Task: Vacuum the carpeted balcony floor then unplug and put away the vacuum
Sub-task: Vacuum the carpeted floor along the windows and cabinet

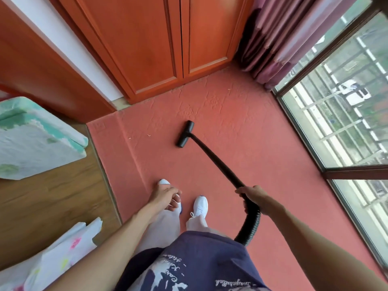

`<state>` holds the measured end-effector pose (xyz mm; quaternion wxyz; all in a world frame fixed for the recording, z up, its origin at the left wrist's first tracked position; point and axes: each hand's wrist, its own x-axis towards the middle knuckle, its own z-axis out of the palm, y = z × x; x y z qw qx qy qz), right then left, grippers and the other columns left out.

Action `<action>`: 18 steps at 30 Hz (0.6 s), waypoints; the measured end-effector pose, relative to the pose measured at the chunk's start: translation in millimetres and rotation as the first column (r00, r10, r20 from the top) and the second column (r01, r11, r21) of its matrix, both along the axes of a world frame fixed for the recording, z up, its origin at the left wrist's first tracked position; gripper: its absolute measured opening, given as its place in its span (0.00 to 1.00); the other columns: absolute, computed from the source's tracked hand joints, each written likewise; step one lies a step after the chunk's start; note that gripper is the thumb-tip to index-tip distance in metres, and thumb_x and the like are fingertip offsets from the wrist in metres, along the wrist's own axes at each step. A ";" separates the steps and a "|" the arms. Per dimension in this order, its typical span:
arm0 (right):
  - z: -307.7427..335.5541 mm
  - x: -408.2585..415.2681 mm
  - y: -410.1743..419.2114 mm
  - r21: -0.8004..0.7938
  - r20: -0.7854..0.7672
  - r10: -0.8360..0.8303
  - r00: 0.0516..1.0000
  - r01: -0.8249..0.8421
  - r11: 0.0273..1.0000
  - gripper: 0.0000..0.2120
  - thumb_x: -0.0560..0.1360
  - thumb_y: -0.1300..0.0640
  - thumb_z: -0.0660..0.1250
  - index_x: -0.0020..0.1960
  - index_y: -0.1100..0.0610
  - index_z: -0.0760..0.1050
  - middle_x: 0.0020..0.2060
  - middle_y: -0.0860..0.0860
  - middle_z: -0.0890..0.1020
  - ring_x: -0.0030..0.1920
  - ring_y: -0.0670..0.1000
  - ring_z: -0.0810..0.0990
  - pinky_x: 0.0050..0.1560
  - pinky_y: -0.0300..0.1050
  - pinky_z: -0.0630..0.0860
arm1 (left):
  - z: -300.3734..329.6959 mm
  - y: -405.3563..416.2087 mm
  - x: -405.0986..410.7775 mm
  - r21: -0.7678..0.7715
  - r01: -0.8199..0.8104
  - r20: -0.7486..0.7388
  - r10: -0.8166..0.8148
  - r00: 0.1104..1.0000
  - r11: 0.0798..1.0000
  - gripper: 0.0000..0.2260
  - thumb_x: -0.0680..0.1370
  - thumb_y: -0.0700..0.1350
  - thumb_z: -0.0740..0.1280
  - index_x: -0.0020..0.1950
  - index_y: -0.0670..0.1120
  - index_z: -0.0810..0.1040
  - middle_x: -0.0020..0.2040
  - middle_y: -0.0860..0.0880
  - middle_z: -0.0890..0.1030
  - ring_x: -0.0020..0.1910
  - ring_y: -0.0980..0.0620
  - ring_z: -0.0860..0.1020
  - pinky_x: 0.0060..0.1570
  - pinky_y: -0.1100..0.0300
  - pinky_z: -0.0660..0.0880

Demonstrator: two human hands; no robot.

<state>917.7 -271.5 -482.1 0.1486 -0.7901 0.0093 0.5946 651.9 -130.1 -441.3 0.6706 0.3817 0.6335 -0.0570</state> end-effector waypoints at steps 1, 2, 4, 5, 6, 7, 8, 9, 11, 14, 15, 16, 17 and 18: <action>5.8 11.7 -13.3 -0.011 -0.034 -0.019 0.999 0.019 1.000 0.10 0.73 0.58 0.70 0.46 0.64 0.73 0.25 0.56 0.73 0.22 0.52 0.72 0.25 0.43 0.73 | 2.4 -3.5 6.4 0.004 0.004 0.007 -0.004 1.000 1.000 0.07 0.77 0.36 0.61 0.43 0.38 0.78 0.32 0.43 0.76 0.25 0.50 0.71 0.27 0.63 0.67; 11.0 23.1 -26.2 -0.030 -0.069 -0.040 0.997 0.038 0.999 0.10 0.75 0.57 0.69 0.45 0.64 0.72 0.24 0.55 0.73 0.22 0.52 0.71 0.26 0.42 0.72 | 4.8 -6.3 13.2 0.013 0.011 0.014 -0.011 1.000 1.000 0.07 0.77 0.36 0.61 0.43 0.38 0.78 0.32 0.43 0.76 0.24 0.50 0.71 0.26 0.64 0.68; 19.4 42.6 -48.1 -0.076 -0.147 -0.087 0.985 0.077 0.994 0.11 0.76 0.55 0.66 0.45 0.64 0.71 0.24 0.55 0.71 0.22 0.52 0.69 0.26 0.41 0.70 | 10.6 -9.7 27.6 0.040 0.022 0.035 -0.023 0.999 0.999 0.08 0.78 0.36 0.60 0.43 0.38 0.78 0.32 0.43 0.76 0.24 0.50 0.72 0.24 0.64 0.69; 21.8 49.3 -55.4 -0.089 -0.174 -0.112 0.978 0.098 0.991 0.11 0.76 0.55 0.66 0.45 0.63 0.70 0.24 0.55 0.70 0.22 0.52 0.68 0.26 0.41 0.70 | 13.8 -10.5 34.7 0.054 0.025 0.046 -0.027 0.999 0.998 0.08 0.78 0.36 0.60 0.44 0.38 0.78 0.31 0.43 0.76 0.25 0.50 0.72 0.24 0.65 0.69; 23.0 54.0 -60.2 -0.093 -0.191 -0.130 0.973 0.114 0.989 0.11 0.76 0.55 0.65 0.44 0.63 0.70 0.24 0.55 0.70 0.22 0.52 0.67 0.26 0.41 0.69 | 16.9 -11.0 41.4 0.067 0.029 0.057 -0.032 0.998 0.997 0.08 0.78 0.36 0.60 0.44 0.38 0.78 0.31 0.44 0.76 0.25 0.50 0.72 0.24 0.64 0.69; 23.0 55.9 -62.9 -0.093 -0.202 -0.137 0.970 0.120 0.988 0.11 0.76 0.55 0.65 0.44 0.63 0.70 0.24 0.54 0.70 0.21 0.51 0.67 0.26 0.40 0.69 | 20.2 -11.4 46.8 0.078 0.033 0.067 -0.039 0.997 0.996 0.08 0.78 0.37 0.60 0.44 0.39 0.78 0.31 0.44 0.76 0.26 0.50 0.72 0.24 0.64 0.70; 21.6 55.7 -63.8 -0.093 -0.210 -0.135 0.968 0.118 0.989 0.10 0.75 0.55 0.65 0.43 0.62 0.69 0.24 0.54 0.70 0.21 0.51 0.67 0.26 0.40 0.69 | 23.5 -12.0 51.4 0.089 0.039 0.073 -0.046 0.996 0.995 0.08 0.78 0.37 0.60 0.45 0.39 0.78 0.31 0.44 0.76 0.26 0.50 0.72 0.24 0.64 0.70; 19.2 54.0 -62.7 -0.092 -0.220 -0.129 0.967 0.111 0.990 0.10 0.75 0.55 0.65 0.43 0.62 0.69 0.24 0.54 0.70 0.22 0.51 0.68 0.27 0.40 0.69 | 27.0 -12.7 55.1 0.099 0.042 0.076 -0.050 0.996 0.994 0.08 0.78 0.37 0.61 0.45 0.38 0.78 0.31 0.44 0.77 0.26 0.50 0.73 0.25 0.64 0.70; 14.2 49.3 -55.3 -0.078 -0.241 -0.109 0.964 0.093 0.993 0.11 0.75 0.55 0.66 0.42 0.62 0.69 0.24 0.54 0.70 0.22 0.51 0.68 0.27 0.40 0.69 | 34.6 -13.9 61.4 0.120 0.035 0.078 -0.044 0.996 0.992 0.08 0.78 0.37 0.60 0.45 0.37 0.79 0.31 0.44 0.77 0.25 0.50 0.73 0.26 0.63 0.69; 12.6 38.4 -32.1 -0.030 -0.233 -0.059 0.971 0.054 0.998 0.10 0.76 0.56 0.65 0.43 0.61 0.69 0.24 0.54 0.71 0.21 0.51 0.69 0.26 0.39 0.70 | 43.1 -15.6 64.9 0.158 0.010 0.066 -0.020 0.998 0.987 0.08 0.78 0.35 0.60 0.47 0.34 0.78 0.32 0.42 0.76 0.24 0.50 0.71 0.25 0.64 0.67; 13.4 33.1 -21.9 0.004 -0.206 -0.032 0.978 0.034 0.999 0.09 0.76 0.57 0.65 0.43 0.62 0.69 0.25 0.54 0.71 0.20 0.51 0.70 0.25 0.39 0.70 | 45.0 -15.8 64.5 0.171 0.006 0.059 -0.017 0.998 0.985 0.08 0.78 0.35 0.60 0.47 0.33 0.78 0.32 0.41 0.76 0.24 0.50 0.71 0.25 0.64 0.67; 13.8 26.5 -11.3 0.045 -0.168 -0.003 0.986 0.011 0.999 0.08 0.76 0.59 0.66 0.44 0.62 0.69 0.25 0.54 0.71 0.20 0.51 0.70 0.24 0.39 0.71 | 47.0 -16.2 63.8 0.180 0.004 0.054 -0.014 0.998 0.984 0.08 0.78 0.35 0.60 0.48 0.33 0.78 0.32 0.41 0.76 0.24 0.50 0.71 0.24 0.64 0.67; 15.1 18.9 -0.4 0.083 -0.135 0.022 0.991 -0.011 0.996 0.08 0.75 0.60 0.66 0.44 0.63 0.69 0.26 0.55 0.72 0.19 0.51 0.71 0.23 0.40 0.72 | 49.0 -15.8 62.9 0.187 0.003 0.053 -0.013 0.999 0.982 0.08 0.78 0.35 0.60 0.47 0.33 0.78 0.32 0.41 0.76 0.24 0.50 0.71 0.24 0.64 0.68; 16.9 10.7 9.4 0.114 -0.112 0.045 0.993 -0.032 0.993 0.08 0.74 0.62 0.67 0.45 0.64 0.69 0.26 0.55 0.72 0.19 0.51 0.71 0.23 0.40 0.72 | 51.0 -15.4 62.3 0.192 0.002 0.054 -0.012 0.998 0.981 0.08 0.78 0.35 0.60 0.46 0.34 0.78 0.32 0.41 0.76 0.23 0.50 0.71 0.24 0.65 0.68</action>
